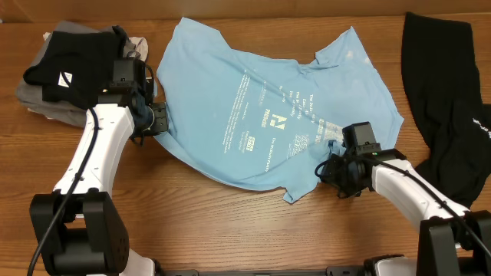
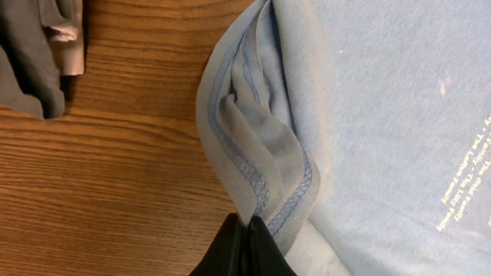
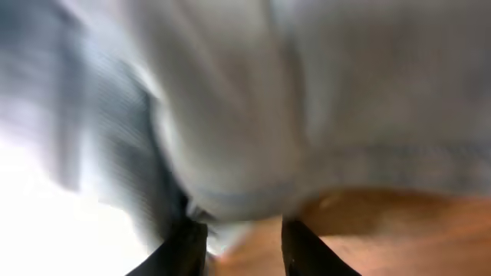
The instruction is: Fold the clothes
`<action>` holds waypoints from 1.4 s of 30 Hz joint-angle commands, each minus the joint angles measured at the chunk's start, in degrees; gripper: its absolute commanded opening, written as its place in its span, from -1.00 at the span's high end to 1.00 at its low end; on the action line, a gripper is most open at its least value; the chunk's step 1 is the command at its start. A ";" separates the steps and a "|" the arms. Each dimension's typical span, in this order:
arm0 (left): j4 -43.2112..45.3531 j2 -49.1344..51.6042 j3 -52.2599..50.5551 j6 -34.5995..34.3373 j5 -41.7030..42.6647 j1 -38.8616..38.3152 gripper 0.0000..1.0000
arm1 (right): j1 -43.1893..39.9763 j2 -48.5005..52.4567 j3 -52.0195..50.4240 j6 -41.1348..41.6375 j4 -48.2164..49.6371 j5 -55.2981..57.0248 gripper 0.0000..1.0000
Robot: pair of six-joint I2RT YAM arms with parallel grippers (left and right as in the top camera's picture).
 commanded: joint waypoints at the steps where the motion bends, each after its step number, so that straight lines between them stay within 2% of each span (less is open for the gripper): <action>1: -0.26 0.07 1.22 -0.55 0.04 0.50 0.92 | 0.22 -0.26 -1.62 0.37 2.27 -0.52 0.27; 3: -0.31 0.07 1.22 -0.52 0.04 0.50 0.92 | 0.22 -0.26 -1.60 0.37 3.69 -0.96 0.21; 7: -0.33 0.07 1.22 -0.55 0.04 0.48 0.91 | 0.22 -0.17 -1.60 0.37 4.98 -1.38 0.24; 8: -0.46 0.07 1.22 -0.55 0.04 0.48 0.92 | 0.22 -0.17 -1.60 0.37 4.74 -1.44 0.37; 10: -0.98 0.07 1.22 -0.55 0.04 0.48 0.91 | 0.20 -0.17 -1.60 0.37 3.41 -1.97 0.80; 11: -1.22 0.07 1.22 -0.52 0.04 0.48 0.91 | 0.20 -0.28 -1.55 0.37 2.82 -2.71 0.92; 16: -5.75 -0.59 3.61 -0.33 -0.02 0.57 0.92 | -2.12 -4.74 2.62 1.57 -7.28 -2.73 0.92; 20: -15.47 -1.49 11.45 -0.35 -1.05 0.57 0.92 | -7.85 -14.27 12.07 -1.44 -23.32 -0.63 0.92; 26: -26.23 -1.68 19.43 -0.35 -1.31 0.57 0.91 | -14.99 -22.43 23.93 -4.85 -41.53 -0.66 0.92; 34: -33.77 -3.91 21.97 -0.31 -1.53 0.57 0.92 | -17.07 -29.16 33.00 -5.90 -52.30 -0.66 0.92; 42: -38.03 -11.89 21.99 -0.35 -2.78 0.57 0.91 | -17.07 -33.09 41.07 -5.92 -61.13 -0.63 0.92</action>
